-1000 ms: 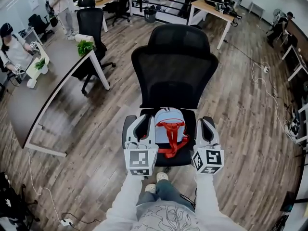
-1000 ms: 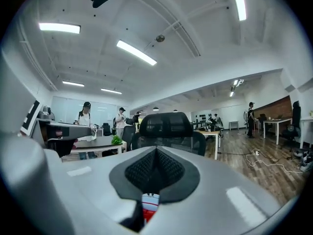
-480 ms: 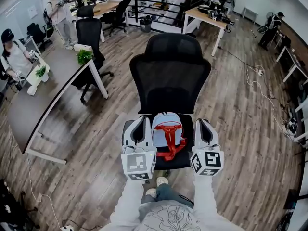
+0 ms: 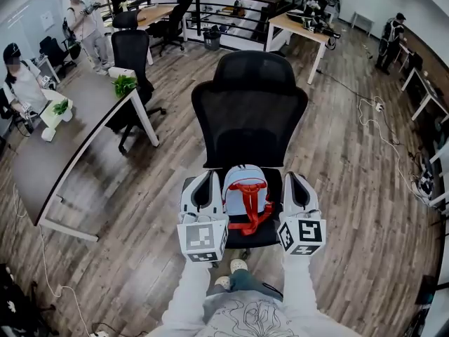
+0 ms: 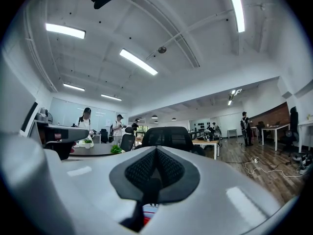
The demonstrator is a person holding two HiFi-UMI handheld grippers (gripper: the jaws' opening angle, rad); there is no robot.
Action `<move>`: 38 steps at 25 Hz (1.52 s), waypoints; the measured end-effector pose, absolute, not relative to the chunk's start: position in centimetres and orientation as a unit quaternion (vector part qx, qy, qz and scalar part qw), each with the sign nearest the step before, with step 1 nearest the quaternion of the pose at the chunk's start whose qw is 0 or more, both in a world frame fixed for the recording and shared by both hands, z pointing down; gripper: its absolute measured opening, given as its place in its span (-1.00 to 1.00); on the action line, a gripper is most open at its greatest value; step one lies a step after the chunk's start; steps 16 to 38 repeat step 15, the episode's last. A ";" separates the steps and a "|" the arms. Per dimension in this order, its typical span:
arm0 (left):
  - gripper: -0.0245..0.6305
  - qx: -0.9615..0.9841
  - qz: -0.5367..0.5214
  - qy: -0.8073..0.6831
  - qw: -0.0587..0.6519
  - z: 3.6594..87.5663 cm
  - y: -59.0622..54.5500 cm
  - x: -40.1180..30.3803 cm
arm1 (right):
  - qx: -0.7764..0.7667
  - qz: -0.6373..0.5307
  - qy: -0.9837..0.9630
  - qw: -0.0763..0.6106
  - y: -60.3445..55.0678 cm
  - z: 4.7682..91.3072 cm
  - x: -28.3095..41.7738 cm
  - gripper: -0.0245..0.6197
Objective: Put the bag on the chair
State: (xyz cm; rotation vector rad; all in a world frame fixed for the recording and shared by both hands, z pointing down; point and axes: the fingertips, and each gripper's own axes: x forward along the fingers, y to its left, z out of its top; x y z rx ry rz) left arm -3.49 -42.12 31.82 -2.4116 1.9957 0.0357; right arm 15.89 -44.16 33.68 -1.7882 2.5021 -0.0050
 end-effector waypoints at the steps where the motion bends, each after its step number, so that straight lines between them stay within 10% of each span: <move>1: -0.91 -0.770 0.011 0.637 0.005 31.9 -42.1 -3.4 | -0.581 0.000 0.813 0.033 -44.1 33.7 15.9 -0.90; 38: -0.91 -0.774 0.016 0.633 0.011 31.1 -42.1 -4.4 | -0.587 0.010 0.809 0.035 -43.9 32.5 14.9 -0.90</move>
